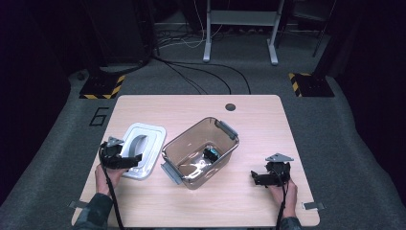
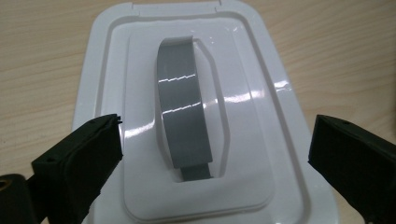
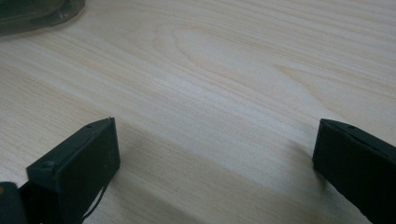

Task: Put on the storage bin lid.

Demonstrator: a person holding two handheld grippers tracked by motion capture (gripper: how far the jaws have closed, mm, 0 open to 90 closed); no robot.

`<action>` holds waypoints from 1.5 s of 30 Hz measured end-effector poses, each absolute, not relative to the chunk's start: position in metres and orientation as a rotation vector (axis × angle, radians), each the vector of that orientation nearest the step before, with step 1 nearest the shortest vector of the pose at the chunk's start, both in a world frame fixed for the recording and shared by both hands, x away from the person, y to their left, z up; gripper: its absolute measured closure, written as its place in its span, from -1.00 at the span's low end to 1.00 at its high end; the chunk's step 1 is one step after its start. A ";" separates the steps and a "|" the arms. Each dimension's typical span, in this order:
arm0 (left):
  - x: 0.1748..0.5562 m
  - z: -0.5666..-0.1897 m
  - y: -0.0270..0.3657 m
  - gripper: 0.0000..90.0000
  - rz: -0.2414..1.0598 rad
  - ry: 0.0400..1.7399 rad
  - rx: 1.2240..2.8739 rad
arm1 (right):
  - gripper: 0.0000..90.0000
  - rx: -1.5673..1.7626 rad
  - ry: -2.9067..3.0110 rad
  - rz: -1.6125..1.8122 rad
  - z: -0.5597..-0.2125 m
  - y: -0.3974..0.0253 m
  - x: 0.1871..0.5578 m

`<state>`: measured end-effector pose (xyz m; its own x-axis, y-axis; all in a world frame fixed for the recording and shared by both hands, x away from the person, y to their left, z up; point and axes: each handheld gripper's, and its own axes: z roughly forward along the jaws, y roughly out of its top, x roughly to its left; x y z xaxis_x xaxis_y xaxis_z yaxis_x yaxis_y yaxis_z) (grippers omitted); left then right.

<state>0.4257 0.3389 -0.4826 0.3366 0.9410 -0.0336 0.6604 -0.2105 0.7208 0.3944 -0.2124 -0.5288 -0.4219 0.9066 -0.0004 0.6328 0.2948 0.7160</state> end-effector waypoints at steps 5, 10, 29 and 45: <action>0.441 -0.485 0.337 -1.00 0.560 1.430 1.955 | -0.99 1.378 2.161 0.911 -0.529 -0.212 0.394; 0.453 -0.488 0.338 -0.99 0.549 1.456 1.953 | -0.99 1.377 2.161 0.912 -0.529 -0.213 0.394; 0.466 -0.498 0.335 0.33 0.620 1.469 1.920 | -0.98 1.375 2.161 0.916 -0.529 -0.213 0.395; 0.458 -0.487 0.340 0.49 0.644 1.414 1.914 | -0.97 1.367 2.166 0.913 -0.529 -0.214 0.395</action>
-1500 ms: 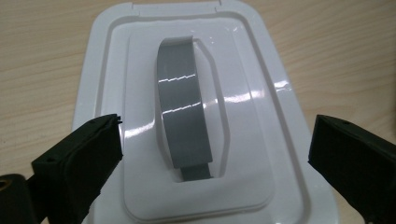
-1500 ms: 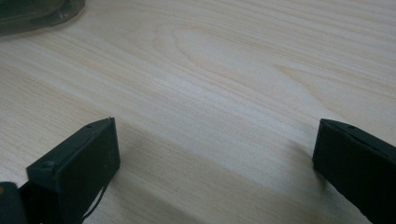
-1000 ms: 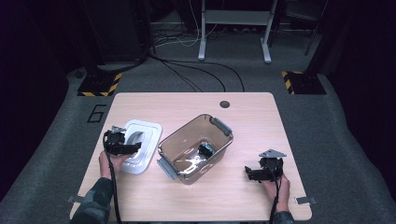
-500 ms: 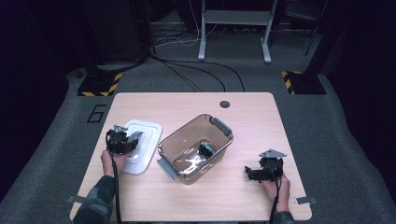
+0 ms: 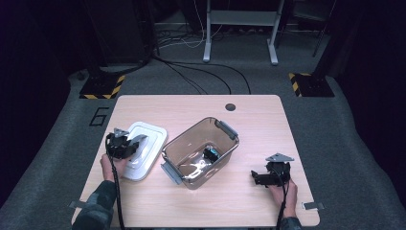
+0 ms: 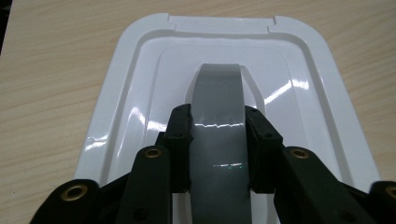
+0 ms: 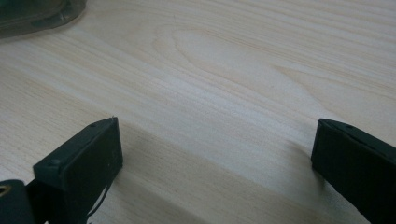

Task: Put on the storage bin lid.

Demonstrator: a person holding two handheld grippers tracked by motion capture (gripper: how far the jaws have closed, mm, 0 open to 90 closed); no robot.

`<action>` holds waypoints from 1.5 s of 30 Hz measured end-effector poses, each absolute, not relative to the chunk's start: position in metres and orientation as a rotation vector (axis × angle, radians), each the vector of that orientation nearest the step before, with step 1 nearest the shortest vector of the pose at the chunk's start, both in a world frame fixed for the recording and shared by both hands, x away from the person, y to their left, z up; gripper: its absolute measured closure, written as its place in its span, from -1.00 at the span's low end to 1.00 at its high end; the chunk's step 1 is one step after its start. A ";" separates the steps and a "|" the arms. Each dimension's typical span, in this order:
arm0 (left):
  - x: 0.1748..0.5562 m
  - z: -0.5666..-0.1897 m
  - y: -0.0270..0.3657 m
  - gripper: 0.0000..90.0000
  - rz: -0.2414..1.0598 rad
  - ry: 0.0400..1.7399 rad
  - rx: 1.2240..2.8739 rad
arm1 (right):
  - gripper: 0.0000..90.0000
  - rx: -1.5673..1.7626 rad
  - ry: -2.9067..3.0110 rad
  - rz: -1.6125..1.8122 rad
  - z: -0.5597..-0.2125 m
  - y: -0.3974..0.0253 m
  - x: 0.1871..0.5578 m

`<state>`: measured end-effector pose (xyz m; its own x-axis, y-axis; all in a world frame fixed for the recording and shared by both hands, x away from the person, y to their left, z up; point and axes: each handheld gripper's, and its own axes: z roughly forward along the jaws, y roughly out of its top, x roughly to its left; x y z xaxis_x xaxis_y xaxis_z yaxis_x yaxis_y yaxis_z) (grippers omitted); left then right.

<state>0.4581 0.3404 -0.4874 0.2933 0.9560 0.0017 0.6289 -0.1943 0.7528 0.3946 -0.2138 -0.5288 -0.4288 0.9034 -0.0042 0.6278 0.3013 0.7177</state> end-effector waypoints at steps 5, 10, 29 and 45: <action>0.455 -0.481 0.341 0.49 0.636 1.397 1.913 | -0.97 1.367 2.166 0.913 -0.529 -0.214 0.395; 0.453 -0.471 0.345 0.49 0.632 1.383 1.932 | -0.97 1.368 2.165 0.914 -0.529 -0.214 0.395; 0.445 -0.434 0.360 0.49 0.626 1.325 1.949 | -0.97 1.369 2.163 0.913 -0.529 -0.214 0.395; 0.448 -0.403 0.356 0.49 0.618 1.257 1.994 | -0.97 1.370 2.163 0.912 -0.529 -0.214 0.395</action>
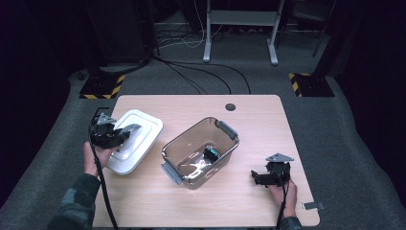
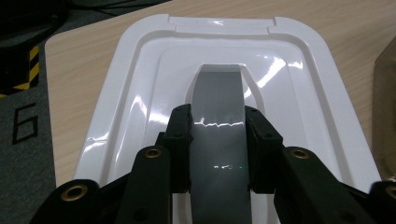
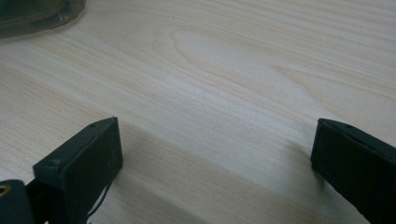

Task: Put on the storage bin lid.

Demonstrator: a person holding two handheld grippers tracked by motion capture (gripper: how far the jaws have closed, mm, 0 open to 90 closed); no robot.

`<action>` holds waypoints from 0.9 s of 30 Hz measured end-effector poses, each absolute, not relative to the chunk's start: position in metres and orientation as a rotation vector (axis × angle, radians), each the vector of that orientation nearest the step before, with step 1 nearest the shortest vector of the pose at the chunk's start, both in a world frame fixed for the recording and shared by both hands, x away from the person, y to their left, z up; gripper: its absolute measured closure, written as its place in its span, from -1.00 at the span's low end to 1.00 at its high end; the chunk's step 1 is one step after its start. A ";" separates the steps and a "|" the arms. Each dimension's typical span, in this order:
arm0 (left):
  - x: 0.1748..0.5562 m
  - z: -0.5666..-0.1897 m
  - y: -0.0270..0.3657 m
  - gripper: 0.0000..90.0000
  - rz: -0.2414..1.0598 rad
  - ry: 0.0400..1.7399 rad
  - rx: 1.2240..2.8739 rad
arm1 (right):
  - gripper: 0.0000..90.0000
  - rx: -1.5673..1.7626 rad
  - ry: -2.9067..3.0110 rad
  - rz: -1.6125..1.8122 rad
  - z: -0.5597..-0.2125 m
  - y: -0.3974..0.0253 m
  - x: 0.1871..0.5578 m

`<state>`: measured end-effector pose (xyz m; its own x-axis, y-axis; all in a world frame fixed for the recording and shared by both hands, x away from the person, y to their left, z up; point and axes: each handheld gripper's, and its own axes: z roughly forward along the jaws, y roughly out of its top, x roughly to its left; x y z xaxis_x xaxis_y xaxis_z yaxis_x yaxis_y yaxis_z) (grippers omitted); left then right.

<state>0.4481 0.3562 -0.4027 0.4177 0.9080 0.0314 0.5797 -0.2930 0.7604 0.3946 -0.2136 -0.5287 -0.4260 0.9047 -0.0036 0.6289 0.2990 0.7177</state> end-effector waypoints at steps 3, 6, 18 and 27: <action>0.449 -0.398 0.353 0.49 0.618 1.240 2.004 | -0.97 1.368 2.163 0.913 -0.529 -0.214 0.395; 0.450 -0.392 0.351 0.49 0.620 1.228 2.016 | -0.97 1.369 2.163 0.911 -0.529 -0.214 0.395; 0.453 -0.365 0.340 0.49 0.630 1.177 2.021 | -0.97 1.369 2.164 0.912 -0.529 -0.214 0.395; 0.452 -0.345 0.329 0.49 0.627 1.132 2.024 | -0.97 1.369 2.164 0.911 -0.529 -0.214 0.395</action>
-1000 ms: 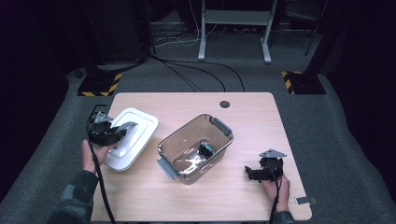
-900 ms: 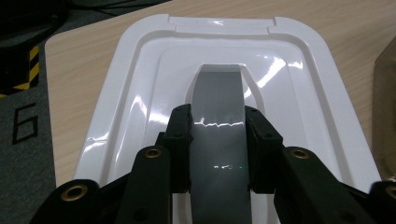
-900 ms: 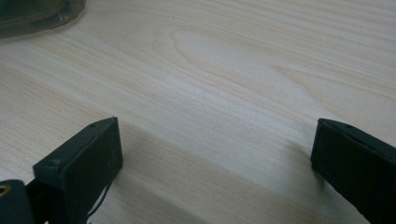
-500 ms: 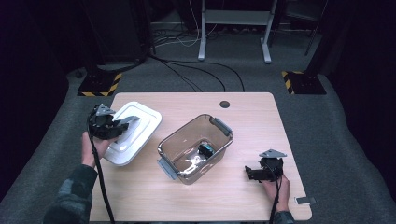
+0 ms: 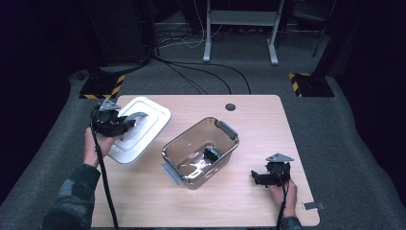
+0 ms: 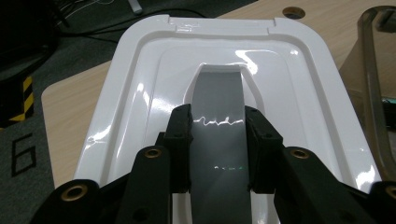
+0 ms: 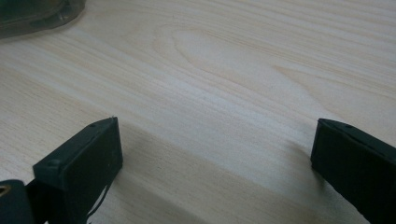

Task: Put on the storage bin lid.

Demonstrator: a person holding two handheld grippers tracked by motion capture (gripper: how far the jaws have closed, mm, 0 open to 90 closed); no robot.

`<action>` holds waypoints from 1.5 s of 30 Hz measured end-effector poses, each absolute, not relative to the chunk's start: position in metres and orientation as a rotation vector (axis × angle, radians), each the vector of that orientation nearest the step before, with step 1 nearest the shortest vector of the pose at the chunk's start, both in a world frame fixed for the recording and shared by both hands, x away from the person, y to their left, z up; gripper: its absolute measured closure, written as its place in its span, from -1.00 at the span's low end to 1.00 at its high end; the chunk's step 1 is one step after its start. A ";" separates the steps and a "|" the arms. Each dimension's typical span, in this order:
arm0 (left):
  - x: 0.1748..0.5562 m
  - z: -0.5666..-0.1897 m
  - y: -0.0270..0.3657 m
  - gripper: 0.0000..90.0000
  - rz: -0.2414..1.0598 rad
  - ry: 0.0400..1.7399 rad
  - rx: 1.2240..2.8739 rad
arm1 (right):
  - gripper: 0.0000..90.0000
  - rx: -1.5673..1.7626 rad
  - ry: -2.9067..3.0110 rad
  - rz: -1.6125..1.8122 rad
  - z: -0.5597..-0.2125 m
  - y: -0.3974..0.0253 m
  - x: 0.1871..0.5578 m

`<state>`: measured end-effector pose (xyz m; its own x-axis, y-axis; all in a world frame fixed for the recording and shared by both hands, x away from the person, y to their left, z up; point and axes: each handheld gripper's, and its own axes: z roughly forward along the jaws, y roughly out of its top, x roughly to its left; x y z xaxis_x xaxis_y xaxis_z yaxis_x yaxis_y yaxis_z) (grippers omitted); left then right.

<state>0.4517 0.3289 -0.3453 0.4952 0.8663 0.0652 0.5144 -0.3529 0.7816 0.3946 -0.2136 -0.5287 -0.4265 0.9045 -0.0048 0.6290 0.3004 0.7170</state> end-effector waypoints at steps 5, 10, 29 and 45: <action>0.451 -0.336 0.322 0.49 0.617 1.117 2.024 | -0.97 1.369 2.164 0.912 -0.529 -0.214 0.395; 0.449 -0.328 0.313 0.49 0.604 1.098 2.036 | -0.97 1.368 2.165 0.910 -0.529 -0.214 0.395; 0.443 -0.311 0.278 0.49 0.551 1.021 2.064 | -0.97 1.369 2.165 0.912 -0.529 -0.214 0.395; 0.444 -0.310 0.244 0.49 0.516 0.967 2.104 | -0.97 1.369 2.165 0.912 -0.529 -0.214 0.395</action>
<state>0.4437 0.2436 -0.3099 0.6332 0.7724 0.0481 0.4695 -0.4329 0.7695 0.3946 -0.2136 -0.5287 -0.4273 0.9041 -0.0034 0.6290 0.3000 0.7172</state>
